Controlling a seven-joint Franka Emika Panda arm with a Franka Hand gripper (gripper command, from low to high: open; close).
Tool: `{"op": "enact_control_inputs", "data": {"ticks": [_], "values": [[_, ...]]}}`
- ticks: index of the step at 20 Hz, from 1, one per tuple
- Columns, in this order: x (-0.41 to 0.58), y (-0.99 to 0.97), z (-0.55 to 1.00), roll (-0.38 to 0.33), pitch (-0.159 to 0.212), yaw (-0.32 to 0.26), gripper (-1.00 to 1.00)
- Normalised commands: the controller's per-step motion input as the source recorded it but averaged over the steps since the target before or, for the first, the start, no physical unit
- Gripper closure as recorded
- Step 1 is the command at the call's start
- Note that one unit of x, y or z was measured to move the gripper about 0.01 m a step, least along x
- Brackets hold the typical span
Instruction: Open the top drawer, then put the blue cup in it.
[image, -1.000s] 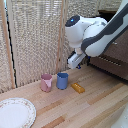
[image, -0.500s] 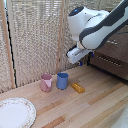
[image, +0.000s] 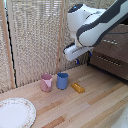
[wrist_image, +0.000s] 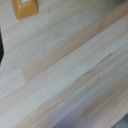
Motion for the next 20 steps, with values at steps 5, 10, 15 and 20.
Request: {"op": "enact_control_inputs", "data": {"ticks": [5, 10, 15, 20], "values": [[0.400, 0.06, -0.02, 0.014, 0.000, -0.267, -1.00], [0.063, 0.13, -0.16, 0.000, 0.013, -0.342, -1.00], [0.205, 0.28, -0.25, 0.000, 0.003, -0.270, -1.00], [0.431, 0.27, -0.30, 0.001, -0.024, -0.205, -1.00]]}}
